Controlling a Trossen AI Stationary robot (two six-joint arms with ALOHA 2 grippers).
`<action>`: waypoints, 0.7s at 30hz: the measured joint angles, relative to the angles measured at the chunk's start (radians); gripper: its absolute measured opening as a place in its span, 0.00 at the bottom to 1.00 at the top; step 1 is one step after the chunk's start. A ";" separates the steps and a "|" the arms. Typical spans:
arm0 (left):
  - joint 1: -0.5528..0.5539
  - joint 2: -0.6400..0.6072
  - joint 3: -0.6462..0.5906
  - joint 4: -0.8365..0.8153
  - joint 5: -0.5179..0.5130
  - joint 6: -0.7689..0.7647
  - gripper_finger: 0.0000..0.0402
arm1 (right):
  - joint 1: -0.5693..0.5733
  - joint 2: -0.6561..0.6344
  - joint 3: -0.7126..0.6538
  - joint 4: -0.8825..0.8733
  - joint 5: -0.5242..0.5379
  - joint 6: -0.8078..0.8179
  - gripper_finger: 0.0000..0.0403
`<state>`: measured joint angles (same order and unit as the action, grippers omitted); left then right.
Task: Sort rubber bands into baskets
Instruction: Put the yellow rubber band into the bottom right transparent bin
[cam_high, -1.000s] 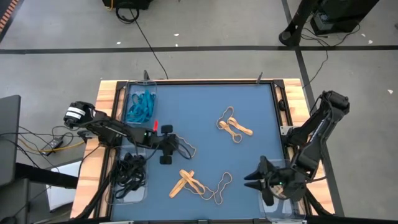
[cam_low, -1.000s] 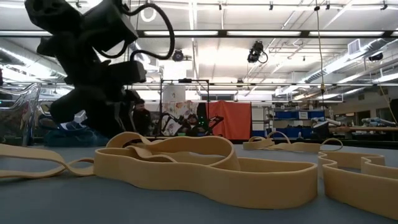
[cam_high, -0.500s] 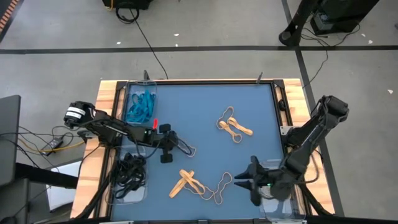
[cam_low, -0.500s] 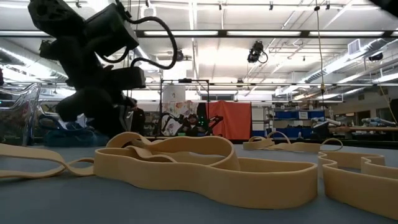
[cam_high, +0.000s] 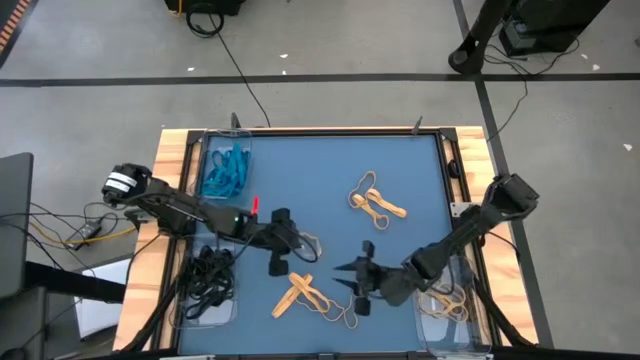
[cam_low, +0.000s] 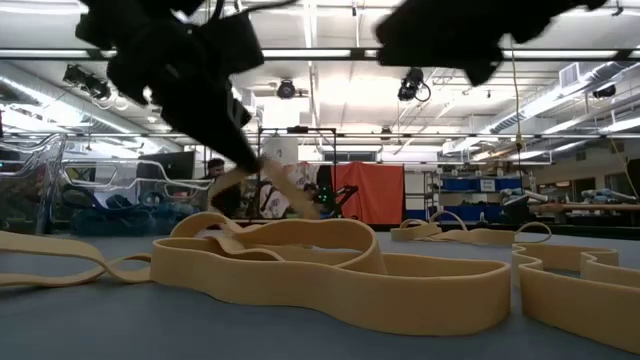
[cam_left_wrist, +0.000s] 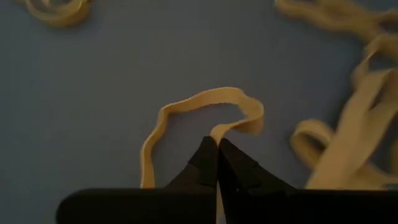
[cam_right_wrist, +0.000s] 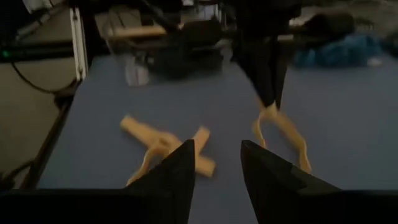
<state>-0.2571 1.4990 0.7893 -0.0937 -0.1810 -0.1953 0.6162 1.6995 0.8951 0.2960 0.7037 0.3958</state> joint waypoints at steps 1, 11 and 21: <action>-0.008 0.000 0.011 0.001 0.000 -0.011 0.01 | -0.013 0.003 0.000 0.030 -0.012 -0.023 0.36; -0.078 0.000 0.026 0.175 -0.001 -0.052 0.01 | -0.139 0.137 0.000 0.219 -0.078 -0.121 0.55; -0.118 0.000 0.026 0.217 -0.016 -0.018 0.01 | -0.165 0.159 0.000 0.261 -0.031 -0.264 0.57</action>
<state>-0.3756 1.4986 0.8150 0.1229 -0.1974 -0.2134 0.4514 1.8587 0.8951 0.5575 0.6723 0.1318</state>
